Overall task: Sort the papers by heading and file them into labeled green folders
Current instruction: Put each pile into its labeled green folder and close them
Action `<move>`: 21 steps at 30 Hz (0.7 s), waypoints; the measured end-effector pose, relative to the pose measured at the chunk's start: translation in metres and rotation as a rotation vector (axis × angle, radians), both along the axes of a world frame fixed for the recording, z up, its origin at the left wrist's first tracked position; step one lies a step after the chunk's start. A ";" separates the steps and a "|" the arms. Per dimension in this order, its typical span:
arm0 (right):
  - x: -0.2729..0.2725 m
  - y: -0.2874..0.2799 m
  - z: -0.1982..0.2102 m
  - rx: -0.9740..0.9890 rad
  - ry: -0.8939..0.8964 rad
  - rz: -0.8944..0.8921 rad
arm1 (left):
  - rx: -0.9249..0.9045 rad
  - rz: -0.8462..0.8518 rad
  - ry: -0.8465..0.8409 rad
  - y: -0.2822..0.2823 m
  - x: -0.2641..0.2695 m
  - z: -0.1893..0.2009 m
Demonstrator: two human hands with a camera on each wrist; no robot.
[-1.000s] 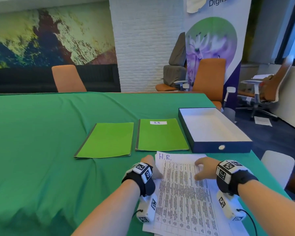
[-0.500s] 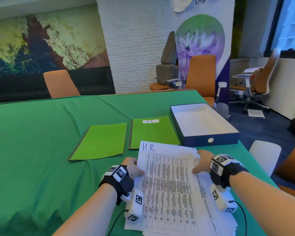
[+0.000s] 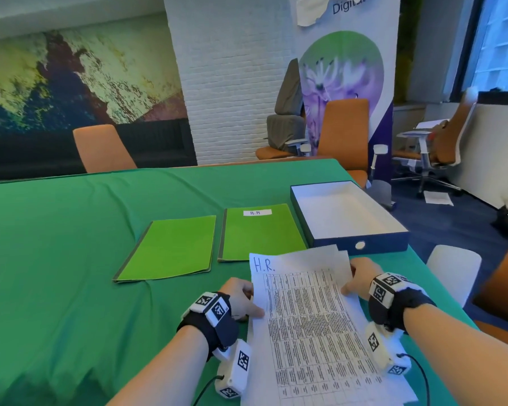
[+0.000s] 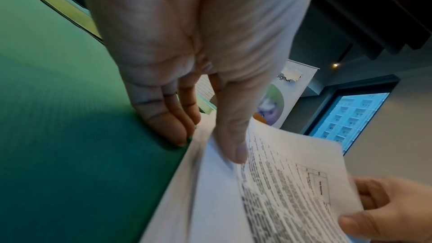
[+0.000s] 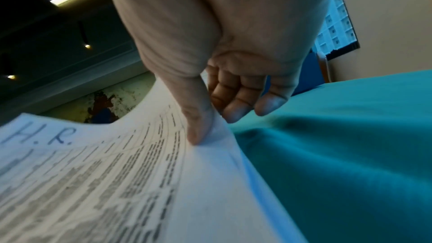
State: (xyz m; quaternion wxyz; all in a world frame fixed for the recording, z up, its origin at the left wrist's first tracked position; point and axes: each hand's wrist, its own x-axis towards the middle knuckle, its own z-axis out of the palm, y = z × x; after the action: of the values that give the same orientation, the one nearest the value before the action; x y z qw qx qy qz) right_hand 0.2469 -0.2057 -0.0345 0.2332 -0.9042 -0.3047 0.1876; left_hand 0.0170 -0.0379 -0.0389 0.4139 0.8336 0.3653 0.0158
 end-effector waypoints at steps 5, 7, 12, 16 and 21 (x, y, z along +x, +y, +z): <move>0.012 -0.014 0.001 0.210 0.071 -0.023 | 0.039 -0.067 0.043 0.001 0.006 0.002; 0.015 -0.019 0.002 0.268 0.074 -0.002 | 0.077 -0.009 0.031 0.000 0.009 0.001; 0.017 -0.023 0.004 0.181 0.030 0.044 | 0.050 0.070 0.080 -0.001 0.014 -0.003; 0.027 -0.025 -0.008 0.253 0.082 -0.085 | 0.127 0.048 0.153 -0.001 0.019 -0.007; 0.026 -0.025 -0.008 0.297 0.158 -0.198 | 0.156 0.037 0.198 -0.001 0.020 -0.005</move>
State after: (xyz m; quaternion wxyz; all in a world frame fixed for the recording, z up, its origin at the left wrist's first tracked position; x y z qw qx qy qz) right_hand 0.2725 -0.2304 -0.0428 0.4044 -0.8680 -0.2191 0.1872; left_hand 0.0375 -0.0388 -0.0444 0.3091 0.8539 0.4175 -0.0307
